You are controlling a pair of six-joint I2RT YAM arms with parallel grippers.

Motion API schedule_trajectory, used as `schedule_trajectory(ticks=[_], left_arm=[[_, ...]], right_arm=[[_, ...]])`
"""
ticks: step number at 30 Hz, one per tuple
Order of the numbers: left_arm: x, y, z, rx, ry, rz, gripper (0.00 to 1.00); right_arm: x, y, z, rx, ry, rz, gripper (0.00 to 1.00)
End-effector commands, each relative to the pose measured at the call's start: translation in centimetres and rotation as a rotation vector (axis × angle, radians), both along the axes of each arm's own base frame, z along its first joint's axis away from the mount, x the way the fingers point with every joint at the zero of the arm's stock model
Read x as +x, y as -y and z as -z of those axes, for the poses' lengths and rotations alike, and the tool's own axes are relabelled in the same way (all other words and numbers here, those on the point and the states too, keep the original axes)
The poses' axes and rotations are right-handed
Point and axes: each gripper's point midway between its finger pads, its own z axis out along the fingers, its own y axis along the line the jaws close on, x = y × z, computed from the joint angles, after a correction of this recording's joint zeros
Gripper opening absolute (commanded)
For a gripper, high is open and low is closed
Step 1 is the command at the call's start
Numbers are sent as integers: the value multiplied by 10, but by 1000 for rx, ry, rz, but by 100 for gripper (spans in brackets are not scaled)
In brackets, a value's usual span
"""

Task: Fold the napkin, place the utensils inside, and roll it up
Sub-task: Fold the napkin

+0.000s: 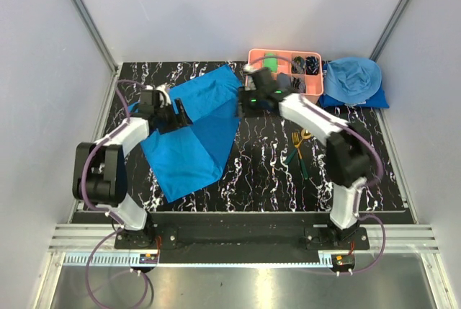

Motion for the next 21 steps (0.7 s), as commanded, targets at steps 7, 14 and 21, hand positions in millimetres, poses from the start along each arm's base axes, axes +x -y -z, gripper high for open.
schedule_trajectory(ticks=[7, 14, 21], left_arm=[[45, 38, 26, 159, 8, 58, 61], [50, 30, 40, 345, 7, 16, 53], [57, 20, 51, 439, -36, 6, 45]], right_arm=[[-27, 129, -79, 81, 179, 195, 54], [-50, 145, -76, 82, 165, 216, 56], [-62, 150, -71, 81, 138, 223, 56]])
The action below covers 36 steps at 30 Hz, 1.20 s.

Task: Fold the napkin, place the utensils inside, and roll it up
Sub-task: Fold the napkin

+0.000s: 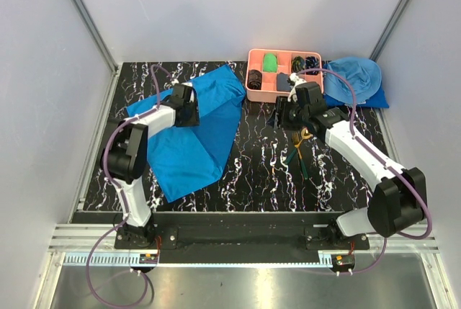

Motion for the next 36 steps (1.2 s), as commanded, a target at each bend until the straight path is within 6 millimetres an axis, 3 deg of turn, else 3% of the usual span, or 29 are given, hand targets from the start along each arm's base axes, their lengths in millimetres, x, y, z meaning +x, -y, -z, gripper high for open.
schedule_trajectory(ticks=[1, 13, 22, 26, 30, 31, 36], left_arm=[[16, -17, -7, 109, 33, -43, 45], [21, -6, 8, 86, 5, 3, 37], [20, -6, 13, 94, -8, -1, 20], [20, -3, 7, 91, 4, 5, 8], [22, -2, -1, 90, 23, 5, 6], [22, -2, -6, 89, 32, 4, 0], [24, -3, -24, 83, 73, -5, 0]], right_arm=[[-7, 3, -14, 25, 29, 2, 56], [-17, 8, -5, 19, 4, 11, 56], [-19, 9, 0, 13, -9, 11, 56], [-21, 10, 1, 9, -9, 16, 56], [-22, 11, 3, 7, -13, 18, 56], [-22, 11, 5, 5, -17, 17, 57], [-23, 11, 6, 6, -19, 15, 56]])
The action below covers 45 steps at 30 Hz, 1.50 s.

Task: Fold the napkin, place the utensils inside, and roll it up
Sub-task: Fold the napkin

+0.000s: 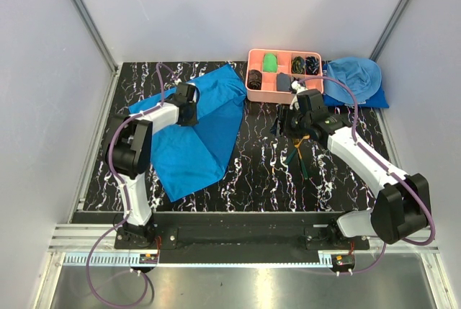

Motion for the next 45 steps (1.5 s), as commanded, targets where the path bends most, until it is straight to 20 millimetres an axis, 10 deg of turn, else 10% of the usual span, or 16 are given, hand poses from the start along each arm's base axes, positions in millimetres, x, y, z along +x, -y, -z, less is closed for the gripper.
schedule_trajectory(ticks=[1, 12, 24, 28, 37, 45], left_arm=[[15, 2, -42, -4, 113, -7, 0], [22, -8, -80, -9, 209, -29, 0], [29, -79, -117, -23, 270, -183, 0], [32, -47, -119, -171, 275, -50, 0], [36, -3, -56, -265, 120, 2, 46], [34, -1, -27, -212, 58, -22, 46]], right_arm=[[1, 2, -13, 18, 36, 10, 57], [-3, 6, -12, 2, 38, 11, 58], [-4, 11, -10, -24, 45, 18, 59], [-4, 11, -4, -27, 25, 21, 59], [-5, 11, -5, -12, 23, 30, 64], [-10, 15, 2, -15, 8, 41, 66]])
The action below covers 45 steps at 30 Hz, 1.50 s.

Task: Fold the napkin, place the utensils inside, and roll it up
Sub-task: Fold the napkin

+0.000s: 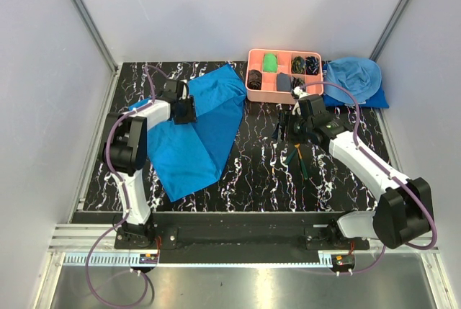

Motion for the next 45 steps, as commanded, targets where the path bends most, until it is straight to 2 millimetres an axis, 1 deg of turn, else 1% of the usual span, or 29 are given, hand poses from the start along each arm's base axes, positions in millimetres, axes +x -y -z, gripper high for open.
schedule_trajectory(ticks=[1, 8, 10, 16, 17, 21, 24, 25, 28, 29, 31, 34, 35, 37, 38, 40, 43, 45], left_arm=[[20, 0, -18, 3, 69, -29, 45], [17, 4, -10, 2, 61, -18, 40], [20, 9, -11, 3, 75, -8, 39], [25, 12, -9, 16, 78, -6, 38], [24, 12, -4, 22, 63, -4, 37], [20, 6, 4, 48, 33, -29, 36], [17, 4, 7, 62, 18, -42, 35], [18, 1, 7, 80, 23, -56, 35], [16, 2, 7, 115, 22, -61, 35], [15, 5, 8, 128, 23, -54, 36], [13, 4, 8, 164, 25, -57, 38], [12, 6, 13, 196, 9, -55, 39], [10, 9, 17, 210, 0, -47, 39], [9, 8, 20, 246, -9, -46, 37], [7, 12, 23, 260, -13, -39, 36], [6, 12, 25, 270, -19, -47, 29], [1, 11, 37, 276, -49, -49, 22], [-1, 11, 39, 297, -52, -48, 19]], right_arm=[[1, 3, -9, 17, 27, 23, 66], [2, 3, -5, 11, 15, 20, 66], [1, 2, -5, 13, 15, 18, 66], [1, 2, -3, 15, 7, 18, 67], [0, 2, -2, 14, 5, 18, 67], [-1, 2, -1, 15, 2, 15, 67], [-1, 2, 1, 13, -4, 13, 67], [-1, 2, 1, 15, -5, 13, 67], [-1, 0, 1, 18, -6, 8, 67], [-1, 0, 0, 18, -1, 7, 68], [-1, 0, -2, 23, 0, 8, 68], [-1, -1, -4, 27, 3, 3, 68], [-1, -1, -4, 29, 4, 3, 68], [-2, -1, -6, 32, 8, 2, 68], [-3, -1, -7, 33, 12, 2, 68], [-4, 0, -8, 34, 15, 0, 68], [-7, 1, -10, 35, 25, -6, 68], [-9, 1, -11, 34, 31, -10, 68]])
